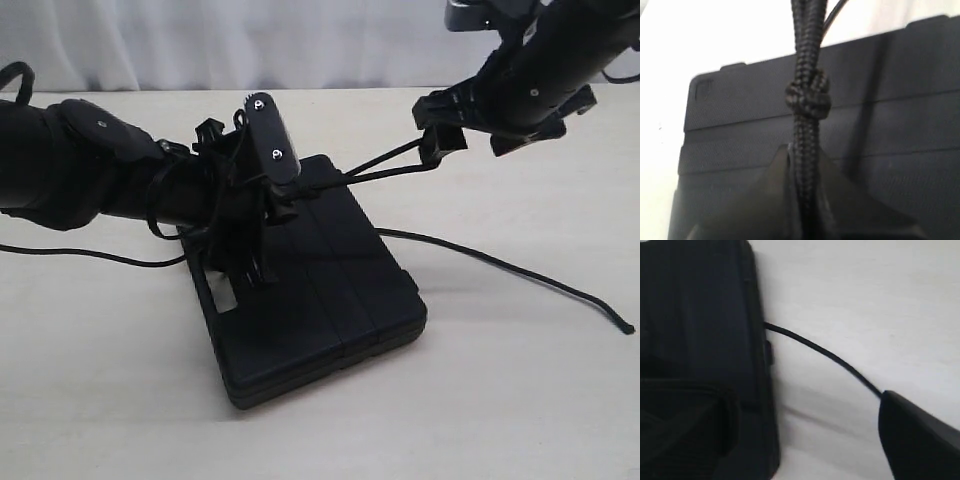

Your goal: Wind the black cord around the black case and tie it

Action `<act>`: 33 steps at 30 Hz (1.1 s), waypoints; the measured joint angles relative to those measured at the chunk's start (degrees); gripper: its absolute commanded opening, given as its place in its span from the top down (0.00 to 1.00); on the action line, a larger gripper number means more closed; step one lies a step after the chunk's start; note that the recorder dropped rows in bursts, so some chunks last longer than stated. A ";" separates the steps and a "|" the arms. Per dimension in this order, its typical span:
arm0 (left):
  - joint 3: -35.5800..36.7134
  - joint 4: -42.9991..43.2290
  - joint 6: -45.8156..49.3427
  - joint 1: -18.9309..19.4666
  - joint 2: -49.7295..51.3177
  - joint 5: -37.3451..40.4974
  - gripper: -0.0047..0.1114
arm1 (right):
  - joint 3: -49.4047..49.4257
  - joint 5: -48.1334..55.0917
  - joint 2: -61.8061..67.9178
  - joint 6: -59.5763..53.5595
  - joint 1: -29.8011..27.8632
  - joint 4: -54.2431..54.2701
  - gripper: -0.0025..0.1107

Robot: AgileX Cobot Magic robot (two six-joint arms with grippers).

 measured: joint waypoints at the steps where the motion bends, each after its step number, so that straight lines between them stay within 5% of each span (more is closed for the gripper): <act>1: 0.12 0.00 0.26 0.14 0.00 -0.24 0.96 | 0.00 0.45 0.00 -6.14 -1.04 5.11 0.34; 5: 1.57 1.33 1.08 0.97 0.47 -1.98 0.96 | -0.28 2.93 0.00 -26.03 -4.07 25.64 0.34; 14: 1.94 2.53 1.31 1.51 0.62 -1.28 0.96 | -4.89 3.67 -2.21 -29.01 -4.70 28.15 0.34; 20: 1.94 2.43 1.31 1.51 0.62 -4.06 0.96 | -0.21 -0.38 -2.78 -3.98 -10.66 -5.83 0.34; 23: 1.94 2.32 1.31 1.51 0.62 -4.06 0.96 | 5.77 -0.48 1.13 -8.64 -14.69 -8.85 0.34; 26: 1.94 2.32 1.31 1.51 0.62 -3.83 0.96 | 9.65 -0.57 3.68 -15.79 -12.49 -12.96 0.34; 29: 1.94 2.32 1.31 1.51 0.62 -3.34 0.96 | 10.79 -0.57 7.14 -6.75 -9.70 -26.07 0.34; 33: 1.94 2.32 1.31 1.51 0.62 -3.10 0.96 | 10.79 -1.02 12.31 -3.71 -9.70 -29.24 0.34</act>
